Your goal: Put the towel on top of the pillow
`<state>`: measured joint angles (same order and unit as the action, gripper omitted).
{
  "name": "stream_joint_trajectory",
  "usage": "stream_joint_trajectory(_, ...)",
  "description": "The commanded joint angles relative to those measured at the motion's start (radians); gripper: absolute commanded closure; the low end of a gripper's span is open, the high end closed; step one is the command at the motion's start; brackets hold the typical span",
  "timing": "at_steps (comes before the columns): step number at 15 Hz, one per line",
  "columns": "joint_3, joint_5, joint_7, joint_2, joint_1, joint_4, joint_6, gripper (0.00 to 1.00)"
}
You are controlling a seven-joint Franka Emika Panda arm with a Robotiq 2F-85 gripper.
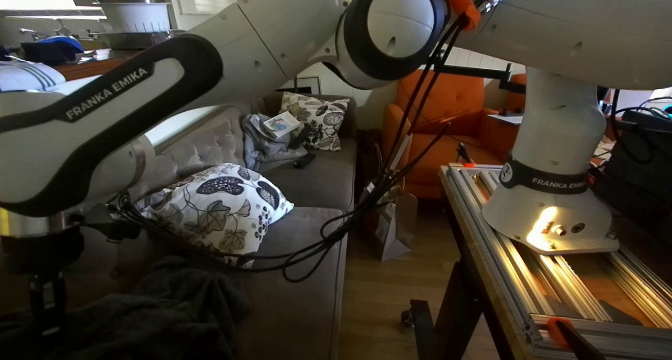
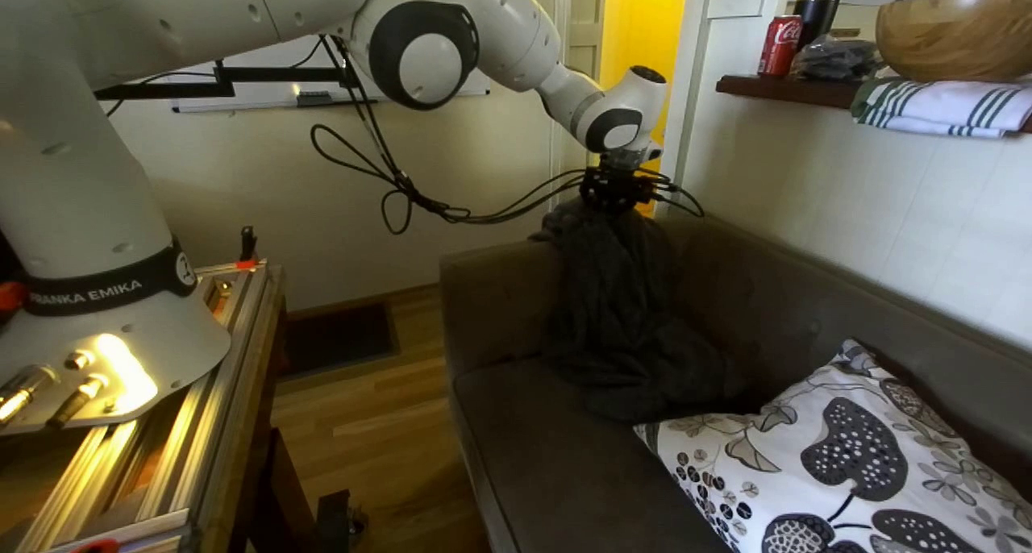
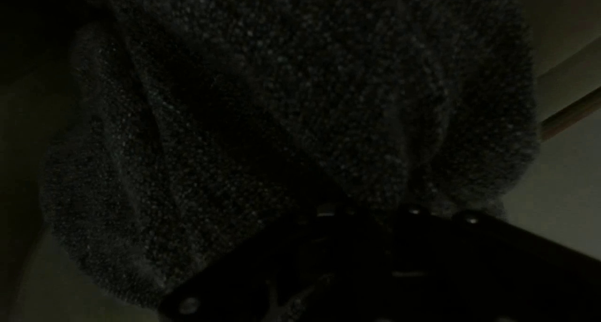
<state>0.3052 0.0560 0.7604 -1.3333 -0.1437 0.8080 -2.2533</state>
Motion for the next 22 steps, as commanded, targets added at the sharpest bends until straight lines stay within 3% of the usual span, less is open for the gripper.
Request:
stream_joint_trajectory(1, 0.015, 0.027, -0.056, 0.051, 0.013, -0.046, -0.044, 0.97)
stream_joint_trajectory(7, 0.028, 0.012, -0.071, 0.149, -0.006, -0.165, -0.179, 0.97)
stream_joint_trajectory(12, 0.064, 0.010, 0.005, 0.227, -0.057, -0.241, -0.193, 0.97)
stream_joint_trajectory(15, 0.093, 0.021, 0.043, 0.255, -0.072, -0.245, -0.167, 0.97)
stream_joint_trajectory(16, 0.067, 0.008, 0.003, 0.247, -0.069, -0.225, -0.172, 0.97)
stream_joint_trajectory(17, 0.068, 0.008, 0.004, 0.251, -0.073, -0.225, -0.168, 0.88)
stream_joint_trajectory(21, 0.064, 0.008, 0.004, 0.238, -0.067, -0.217, -0.167, 0.88)
stream_joint_trajectory(22, 0.064, 0.008, 0.004, 0.238, -0.067, -0.217, -0.167, 0.97)
